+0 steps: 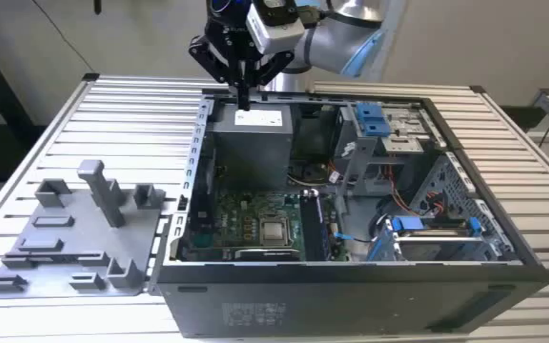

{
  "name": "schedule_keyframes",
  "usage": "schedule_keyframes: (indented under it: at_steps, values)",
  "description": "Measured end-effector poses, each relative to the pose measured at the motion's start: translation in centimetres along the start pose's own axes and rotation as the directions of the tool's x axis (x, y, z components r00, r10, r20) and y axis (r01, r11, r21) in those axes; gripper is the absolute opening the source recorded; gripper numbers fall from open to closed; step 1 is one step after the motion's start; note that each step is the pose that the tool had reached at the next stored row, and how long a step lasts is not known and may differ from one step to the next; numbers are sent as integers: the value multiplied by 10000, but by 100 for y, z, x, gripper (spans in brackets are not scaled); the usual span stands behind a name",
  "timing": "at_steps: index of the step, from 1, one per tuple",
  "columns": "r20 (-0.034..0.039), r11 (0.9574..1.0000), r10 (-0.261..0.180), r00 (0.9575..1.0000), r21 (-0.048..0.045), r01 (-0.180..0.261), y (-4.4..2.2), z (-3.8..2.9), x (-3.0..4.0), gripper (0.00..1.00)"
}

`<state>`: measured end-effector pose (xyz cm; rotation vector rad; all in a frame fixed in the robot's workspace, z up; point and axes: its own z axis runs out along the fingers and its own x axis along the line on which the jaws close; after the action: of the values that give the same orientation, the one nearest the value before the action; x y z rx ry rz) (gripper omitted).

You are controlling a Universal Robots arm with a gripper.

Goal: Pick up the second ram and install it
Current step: 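Reach for the second ram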

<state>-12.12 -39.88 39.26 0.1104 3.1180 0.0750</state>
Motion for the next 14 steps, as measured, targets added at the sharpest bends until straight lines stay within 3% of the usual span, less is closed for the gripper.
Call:
schedule_keyframes:
  at_steps: [14]
  values:
    - [0, 10000, 0, 10000, 0, 0, 0, 0, 0, 11]
